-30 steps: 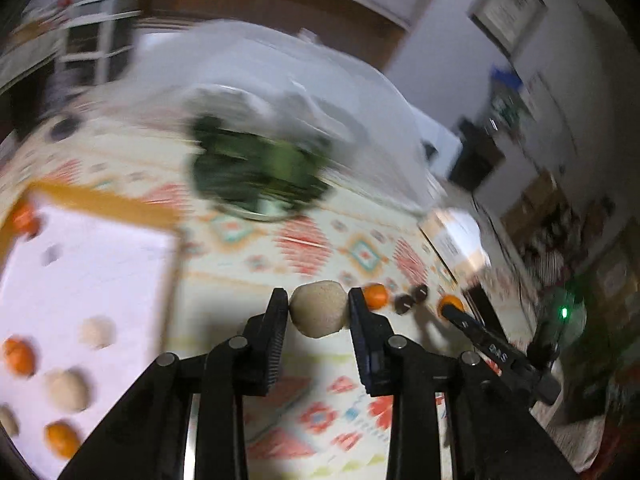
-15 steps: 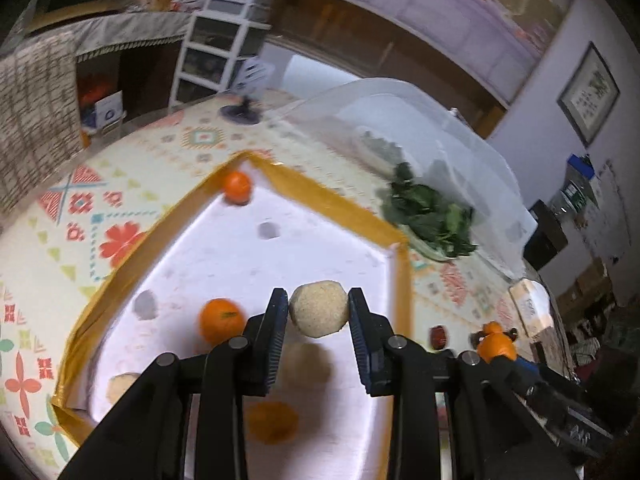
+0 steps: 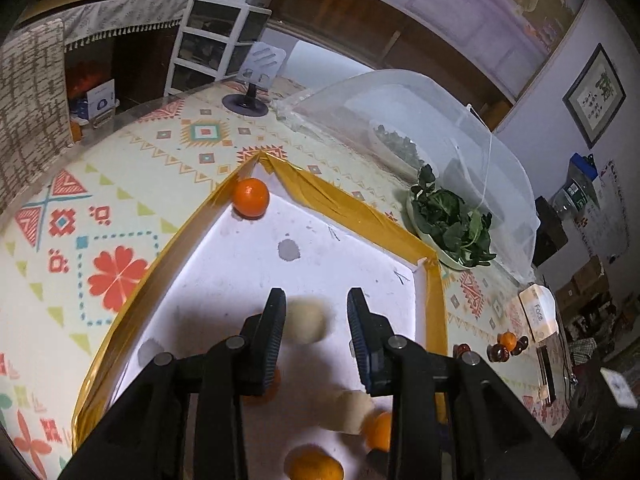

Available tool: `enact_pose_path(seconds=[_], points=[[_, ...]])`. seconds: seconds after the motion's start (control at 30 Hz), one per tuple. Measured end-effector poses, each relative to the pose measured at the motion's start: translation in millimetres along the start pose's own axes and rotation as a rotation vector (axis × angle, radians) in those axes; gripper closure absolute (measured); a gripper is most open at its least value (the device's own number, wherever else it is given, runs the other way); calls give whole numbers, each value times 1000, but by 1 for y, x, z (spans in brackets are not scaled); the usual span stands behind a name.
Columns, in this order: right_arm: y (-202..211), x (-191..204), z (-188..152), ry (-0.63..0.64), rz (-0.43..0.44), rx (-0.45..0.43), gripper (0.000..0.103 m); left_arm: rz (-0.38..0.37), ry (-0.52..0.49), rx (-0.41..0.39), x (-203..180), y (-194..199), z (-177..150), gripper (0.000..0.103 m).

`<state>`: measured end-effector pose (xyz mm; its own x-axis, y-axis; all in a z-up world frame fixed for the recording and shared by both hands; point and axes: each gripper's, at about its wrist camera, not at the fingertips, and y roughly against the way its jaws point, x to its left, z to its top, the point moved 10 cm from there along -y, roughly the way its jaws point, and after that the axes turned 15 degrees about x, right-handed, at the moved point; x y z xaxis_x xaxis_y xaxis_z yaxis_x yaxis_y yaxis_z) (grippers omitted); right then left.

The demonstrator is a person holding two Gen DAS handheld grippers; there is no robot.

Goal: Organize fruits
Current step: 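Open both tools over the white tray to drop the rice cake and mandarin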

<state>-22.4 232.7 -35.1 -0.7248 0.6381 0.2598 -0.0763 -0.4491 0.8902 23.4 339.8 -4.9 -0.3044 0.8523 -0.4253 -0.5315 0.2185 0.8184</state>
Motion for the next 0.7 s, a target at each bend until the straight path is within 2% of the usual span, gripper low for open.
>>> enact_pose_path(seconds=[0.17, 0.23, 0.33, 0.43, 0.5, 0.6, 0.7], points=[[-5, 0, -1, 8, -8, 15, 63, 4, -17, 9, -4, -4, 4, 72], [-9, 0, -4, 7, -7, 25, 63, -4, -16, 6, -5, -2, 3, 68], [-7, 2, -9, 8, -6, 22, 63, -17, 3, -6, -5, 5, 1, 49], [3, 5, -11, 8, 0, 0, 51, -29, 14, -24, -8, 16, -3, 42], [14, 7, -13, 9, 5, -28, 45, -22, 21, -47, -11, 27, -6, 25], [30, 5, -16, 1, 10, -66, 42, 14, 42, -85, -15, 43, -10, 16], [46, -5, -23, -33, 21, -103, 40, -4, 53, -118, -26, 58, -18, 15]])
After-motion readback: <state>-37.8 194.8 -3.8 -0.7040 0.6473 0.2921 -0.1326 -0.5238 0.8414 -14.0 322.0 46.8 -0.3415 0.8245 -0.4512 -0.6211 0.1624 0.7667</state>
